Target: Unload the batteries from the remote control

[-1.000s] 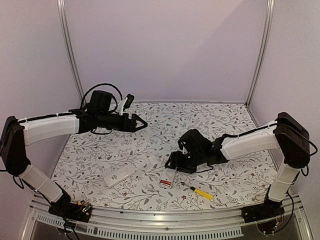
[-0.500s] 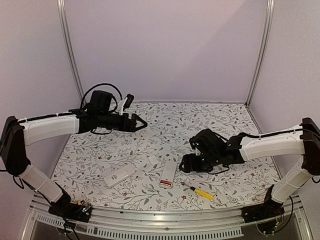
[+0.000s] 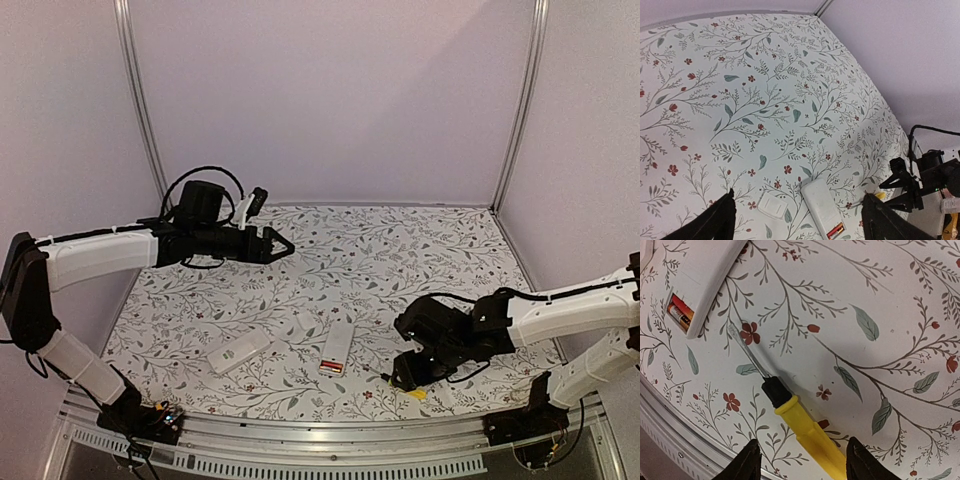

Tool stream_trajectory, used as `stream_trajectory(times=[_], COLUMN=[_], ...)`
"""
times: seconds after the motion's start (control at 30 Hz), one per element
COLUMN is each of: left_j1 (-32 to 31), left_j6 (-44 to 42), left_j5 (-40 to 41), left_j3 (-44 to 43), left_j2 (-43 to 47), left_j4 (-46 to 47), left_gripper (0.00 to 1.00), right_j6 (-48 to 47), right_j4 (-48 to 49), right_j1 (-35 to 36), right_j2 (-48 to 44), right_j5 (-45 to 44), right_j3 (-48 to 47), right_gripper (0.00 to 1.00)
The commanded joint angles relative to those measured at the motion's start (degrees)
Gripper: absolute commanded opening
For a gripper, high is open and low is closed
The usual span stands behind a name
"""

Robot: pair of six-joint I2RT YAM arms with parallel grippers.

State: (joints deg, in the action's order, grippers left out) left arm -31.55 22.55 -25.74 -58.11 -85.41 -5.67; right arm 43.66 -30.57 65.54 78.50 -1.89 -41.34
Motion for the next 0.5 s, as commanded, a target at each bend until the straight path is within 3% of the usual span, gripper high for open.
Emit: stream_trajectory(times=[0.0,0.47], left_j1=[0.0,0.0], left_j6=[-0.3,-0.3], left_j5=[0.7,0.9], left_j3=[1.1,1.0], left_j2=[0.9,0.4], left_j4=[0.4,0.3], left_gripper=[0.87,0.86], right_j6=[0.6,-2.0], right_j4=[-2.1,-0.2], right_j1=[0.8,3.3], right_j2=[0.1,7.2], right_j5=[-1.7,-2.7], right_j3=[1.0,-0.2], right_gripper=[0.56,0.40])
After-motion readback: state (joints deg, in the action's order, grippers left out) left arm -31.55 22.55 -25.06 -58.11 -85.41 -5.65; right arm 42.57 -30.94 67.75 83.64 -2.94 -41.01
